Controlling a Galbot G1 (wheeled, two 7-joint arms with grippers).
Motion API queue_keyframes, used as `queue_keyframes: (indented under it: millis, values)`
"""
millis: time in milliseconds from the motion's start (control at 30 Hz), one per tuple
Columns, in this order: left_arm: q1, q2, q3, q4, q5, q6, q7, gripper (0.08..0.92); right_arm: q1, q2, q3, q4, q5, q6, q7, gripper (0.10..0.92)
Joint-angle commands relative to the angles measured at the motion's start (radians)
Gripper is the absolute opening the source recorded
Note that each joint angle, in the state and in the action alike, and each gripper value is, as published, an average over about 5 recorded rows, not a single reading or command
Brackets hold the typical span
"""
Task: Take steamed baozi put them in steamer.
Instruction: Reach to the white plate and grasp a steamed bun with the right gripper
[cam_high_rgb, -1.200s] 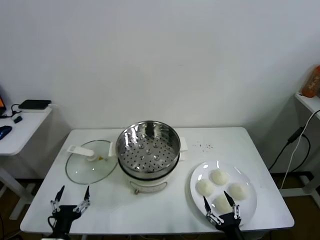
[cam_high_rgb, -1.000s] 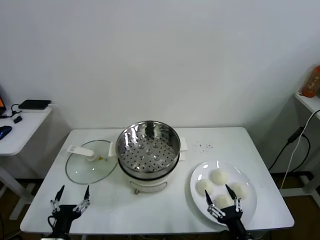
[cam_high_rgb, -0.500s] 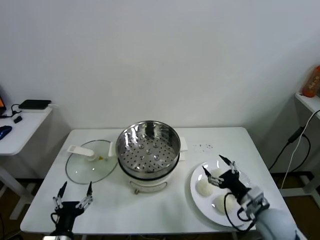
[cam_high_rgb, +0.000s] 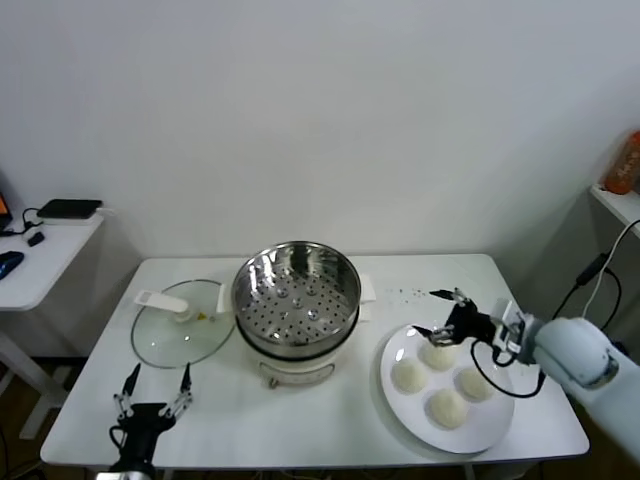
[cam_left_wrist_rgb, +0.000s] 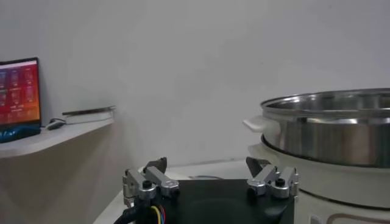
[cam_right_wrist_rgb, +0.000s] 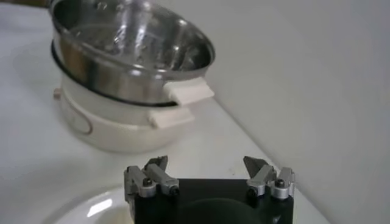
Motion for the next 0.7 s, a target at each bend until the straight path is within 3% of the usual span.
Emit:
queue_keyframes:
  millis: [33, 200, 700]
  values:
    - [0.01, 0.006, 0.009, 0.001, -0.006, 0.005, -0.007, 0.823, 0.356, -0.117, -0.332, -0.139, 0.024, 0.032, -0.222, 0.823]
    - [0.015, 0.016, 0.011, 0.0, -0.016, 0.005, -0.008, 0.823, 0.53, -0.107, -0.519, -0.206, -0.068, 0.053, -0.36, 0.823]
    - [0.025, 0.04, 0.012, -0.011, -0.042, 0.007, -0.009, 0.823, 0.95, 0.131, -1.029, -0.4, -0.08, 0.062, -0.442, 0.823]
